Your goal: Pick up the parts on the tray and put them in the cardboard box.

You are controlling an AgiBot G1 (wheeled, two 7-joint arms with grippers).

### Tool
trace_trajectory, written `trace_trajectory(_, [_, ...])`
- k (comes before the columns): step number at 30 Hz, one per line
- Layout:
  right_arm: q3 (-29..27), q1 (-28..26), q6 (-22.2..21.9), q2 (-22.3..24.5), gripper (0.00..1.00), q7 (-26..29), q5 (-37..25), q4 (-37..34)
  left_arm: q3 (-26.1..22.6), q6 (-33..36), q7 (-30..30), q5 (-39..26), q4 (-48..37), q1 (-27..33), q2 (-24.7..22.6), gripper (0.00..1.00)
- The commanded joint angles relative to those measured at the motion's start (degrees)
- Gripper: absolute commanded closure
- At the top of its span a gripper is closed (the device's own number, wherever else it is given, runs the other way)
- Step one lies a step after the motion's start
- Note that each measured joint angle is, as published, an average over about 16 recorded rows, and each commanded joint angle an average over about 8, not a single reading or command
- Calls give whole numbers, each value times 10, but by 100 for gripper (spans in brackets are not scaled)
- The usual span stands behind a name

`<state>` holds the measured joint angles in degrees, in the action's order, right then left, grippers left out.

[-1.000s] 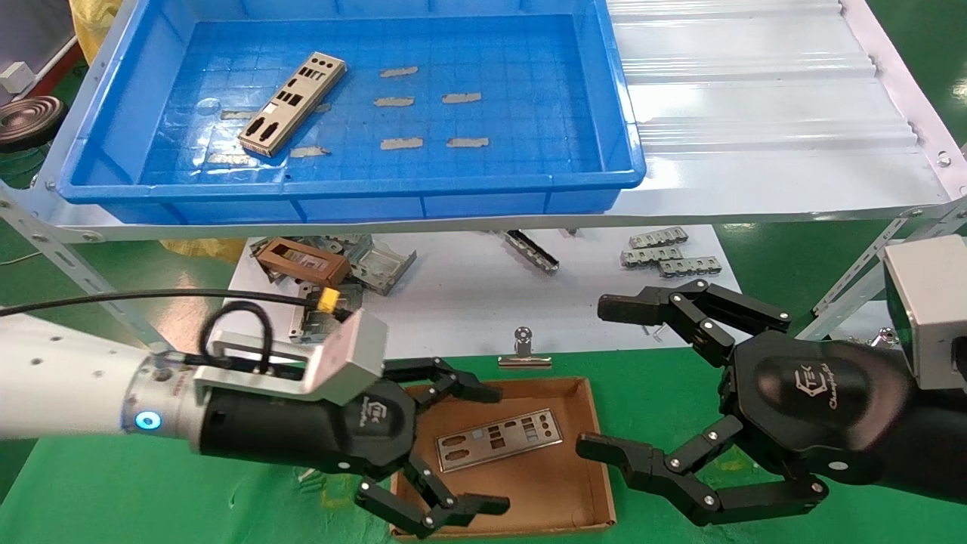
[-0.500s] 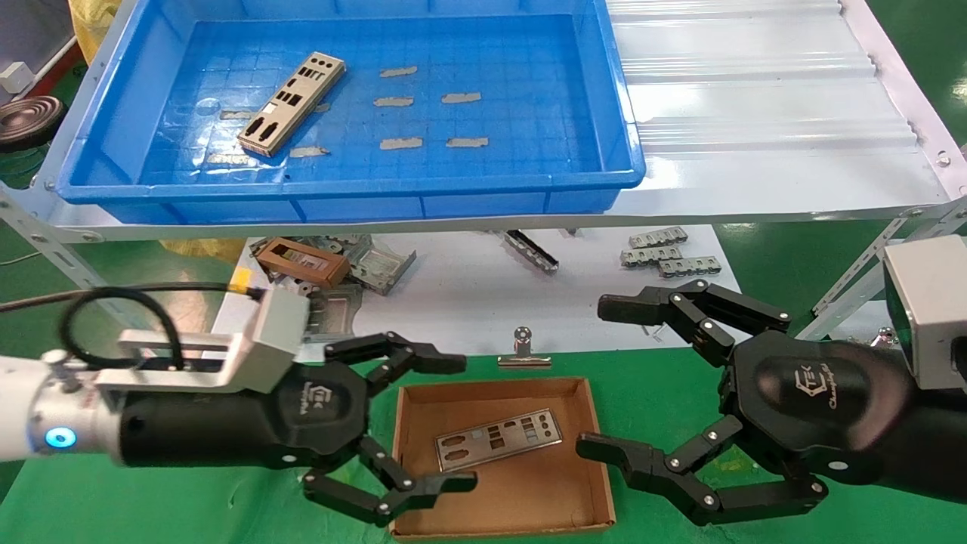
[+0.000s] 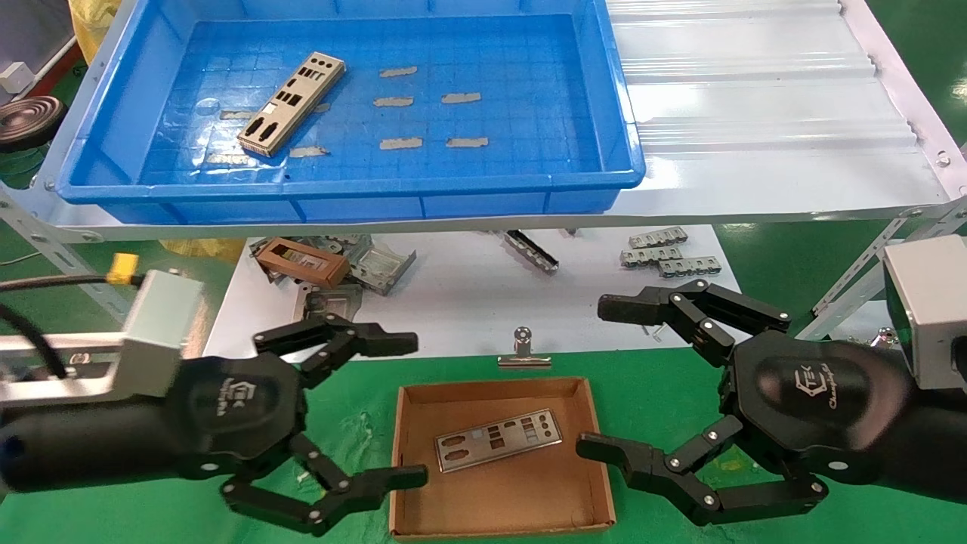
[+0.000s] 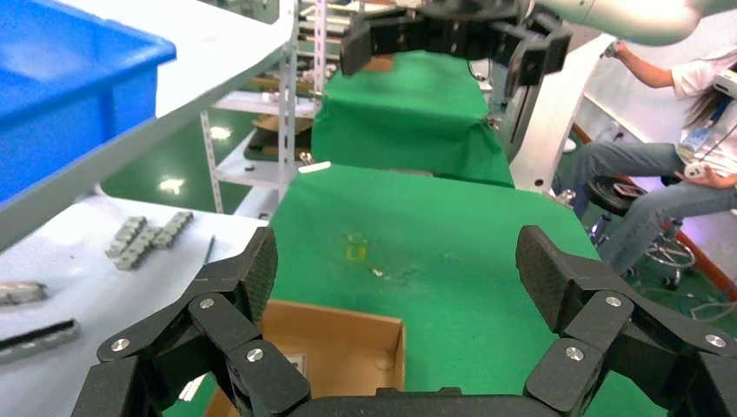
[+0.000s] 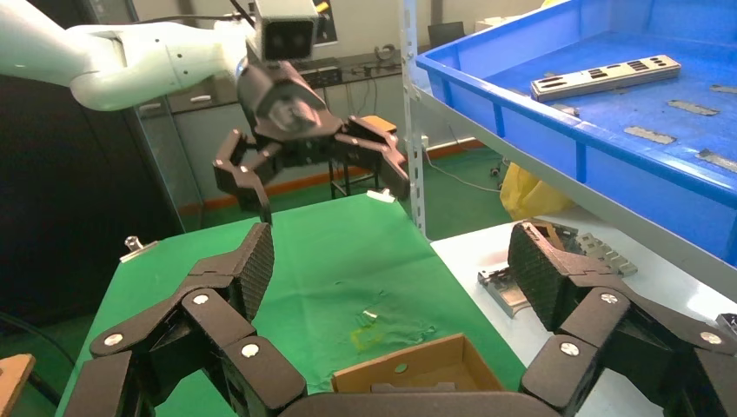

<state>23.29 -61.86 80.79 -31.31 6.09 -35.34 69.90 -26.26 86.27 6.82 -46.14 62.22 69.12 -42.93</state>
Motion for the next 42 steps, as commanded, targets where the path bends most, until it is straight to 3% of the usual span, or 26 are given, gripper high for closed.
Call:
trace_trajectory(1, [0, 0, 0, 0, 0, 0, 0, 0, 13, -1, 5, 5, 14, -9, 10, 0])
trace_trajectory(18, [0, 0, 0, 0, 0, 0, 0, 0, 109, -6, 41, 46, 121, -80, 84, 0])
trace_trajectory(42, [0, 0, 0, 0, 0, 0, 0, 0, 104, -6, 40, 44, 116, -77, 81, 0])
